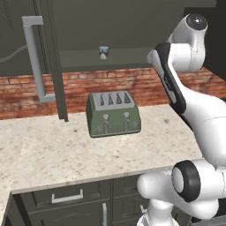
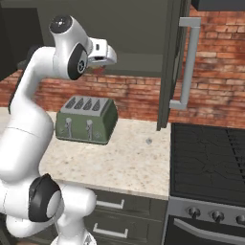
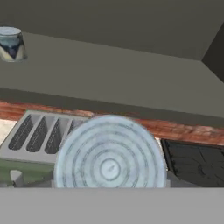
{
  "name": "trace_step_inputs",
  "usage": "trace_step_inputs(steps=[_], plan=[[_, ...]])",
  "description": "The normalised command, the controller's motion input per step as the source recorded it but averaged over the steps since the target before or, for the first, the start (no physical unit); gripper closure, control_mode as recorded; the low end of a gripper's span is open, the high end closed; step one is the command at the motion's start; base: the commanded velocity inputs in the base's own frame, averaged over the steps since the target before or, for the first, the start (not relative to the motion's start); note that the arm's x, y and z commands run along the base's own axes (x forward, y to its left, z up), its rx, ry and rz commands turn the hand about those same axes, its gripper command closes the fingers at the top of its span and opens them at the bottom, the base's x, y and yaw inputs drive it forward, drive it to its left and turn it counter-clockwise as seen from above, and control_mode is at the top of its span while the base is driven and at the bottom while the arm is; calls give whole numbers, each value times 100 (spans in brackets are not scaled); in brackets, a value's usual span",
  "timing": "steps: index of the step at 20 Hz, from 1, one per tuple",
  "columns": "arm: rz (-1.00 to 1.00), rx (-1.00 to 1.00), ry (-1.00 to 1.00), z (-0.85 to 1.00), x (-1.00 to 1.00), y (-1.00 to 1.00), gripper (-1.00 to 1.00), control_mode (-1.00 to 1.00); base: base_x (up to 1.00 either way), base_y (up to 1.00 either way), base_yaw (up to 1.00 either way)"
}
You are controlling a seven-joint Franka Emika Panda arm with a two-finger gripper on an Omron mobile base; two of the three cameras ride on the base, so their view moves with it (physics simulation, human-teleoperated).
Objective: Restock the canned food cabinet by taking the new fresh canned food from the counter and placing it in the cabinet. Then, take the old canned food from the cabinet and place it on the counter.
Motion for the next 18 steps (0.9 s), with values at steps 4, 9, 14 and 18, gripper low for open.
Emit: trace_step_inputs(steps=[4,9,14,18], plan=[[-7,0,0,0,100,19,100,-100,0,0,0],[-5,0,0,-17,100,3,100,-100,0,0,0],[-3,0,0,-3,100,0,100,-100,0,0,0],[0,0,0,-12,100,0,100,-100,0,0,0]])
